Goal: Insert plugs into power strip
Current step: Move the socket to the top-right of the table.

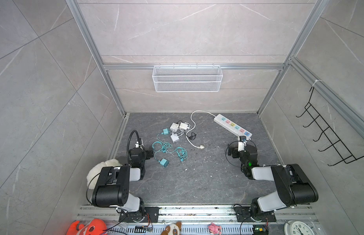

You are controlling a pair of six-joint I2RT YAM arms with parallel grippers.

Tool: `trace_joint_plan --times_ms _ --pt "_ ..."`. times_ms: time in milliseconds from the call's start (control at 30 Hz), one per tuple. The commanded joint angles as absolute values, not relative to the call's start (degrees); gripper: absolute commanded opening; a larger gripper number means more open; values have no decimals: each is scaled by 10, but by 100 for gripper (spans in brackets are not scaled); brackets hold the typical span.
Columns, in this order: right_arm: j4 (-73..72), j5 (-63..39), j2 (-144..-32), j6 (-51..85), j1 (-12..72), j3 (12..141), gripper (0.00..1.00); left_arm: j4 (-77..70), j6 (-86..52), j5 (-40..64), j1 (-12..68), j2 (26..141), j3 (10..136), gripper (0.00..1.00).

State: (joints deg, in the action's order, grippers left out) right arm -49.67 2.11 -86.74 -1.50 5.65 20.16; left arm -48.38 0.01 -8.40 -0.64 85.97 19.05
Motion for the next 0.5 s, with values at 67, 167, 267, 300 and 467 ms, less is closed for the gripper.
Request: trace_joint_plan --times_ms 67,167,267,300,467 --pt "-493 17 -869 -10 56 212 99 -497 0 -77 -10 861 201 100" --pt "-493 17 -869 -10 56 212 99 -497 0 -77 -10 861 201 100" --pt "-493 16 -870 -9 56 212 99 -489 -2 -68 -15 862 205 100" --pt "-493 16 -870 -9 56 212 99 -489 -1 -67 -15 861 205 100" --pt "-460 31 -845 -7 56 221 99 -493 9 -61 -13 851 199 100"
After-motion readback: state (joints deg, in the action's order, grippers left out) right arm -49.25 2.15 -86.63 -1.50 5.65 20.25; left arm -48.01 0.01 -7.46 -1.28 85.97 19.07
